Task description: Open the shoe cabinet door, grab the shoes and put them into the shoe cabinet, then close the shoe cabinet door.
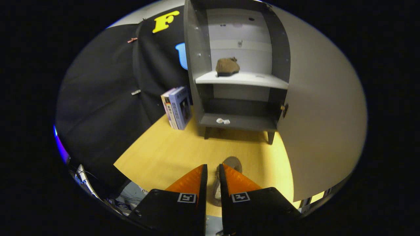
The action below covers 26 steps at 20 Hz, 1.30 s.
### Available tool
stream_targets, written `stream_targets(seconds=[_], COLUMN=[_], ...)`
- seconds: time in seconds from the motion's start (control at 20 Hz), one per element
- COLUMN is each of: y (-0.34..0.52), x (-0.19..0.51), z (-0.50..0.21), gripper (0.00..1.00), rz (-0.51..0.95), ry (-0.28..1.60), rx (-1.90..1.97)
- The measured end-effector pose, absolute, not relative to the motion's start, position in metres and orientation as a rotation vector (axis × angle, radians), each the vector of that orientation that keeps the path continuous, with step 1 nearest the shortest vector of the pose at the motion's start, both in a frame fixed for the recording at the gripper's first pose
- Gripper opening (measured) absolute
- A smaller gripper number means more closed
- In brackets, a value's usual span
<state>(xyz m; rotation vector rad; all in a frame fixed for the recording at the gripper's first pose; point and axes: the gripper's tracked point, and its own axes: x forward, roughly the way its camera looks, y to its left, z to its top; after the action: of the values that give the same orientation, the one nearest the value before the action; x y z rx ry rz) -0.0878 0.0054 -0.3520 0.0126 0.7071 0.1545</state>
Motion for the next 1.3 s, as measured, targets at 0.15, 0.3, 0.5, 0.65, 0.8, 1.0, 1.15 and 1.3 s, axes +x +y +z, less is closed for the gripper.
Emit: stream_targets(seconds=[0.15, 0.3, 0.5, 0.65, 0.8, 1.0, 1.15, 1.3], y=[0.005, 0.000, 0.001, 0.002, -0.001, -0.005, -0.009, -0.012], x=[-0.084, -0.090, -0.083, -0.073, -0.066, -0.047, -0.034, -0.023], z=[-0.410, -0.467, -0.519, -0.539, -0.556, -0.566, -0.571, -0.573], gripper=[0.24, 0.24, 0.24, 0.24, 0.25, 0.25, 0.29, 0.28], rz=[0.079, 0.021, -0.017, -0.020, -0.022, -0.024, -0.023, -0.034], ry=[0.816, 0.918, 0.987, 0.980, 0.999, 0.990, 0.985, 0.965], rx=[0.018, 0.027, 0.045, 0.031, 0.007, -0.002, -0.020, -0.016])
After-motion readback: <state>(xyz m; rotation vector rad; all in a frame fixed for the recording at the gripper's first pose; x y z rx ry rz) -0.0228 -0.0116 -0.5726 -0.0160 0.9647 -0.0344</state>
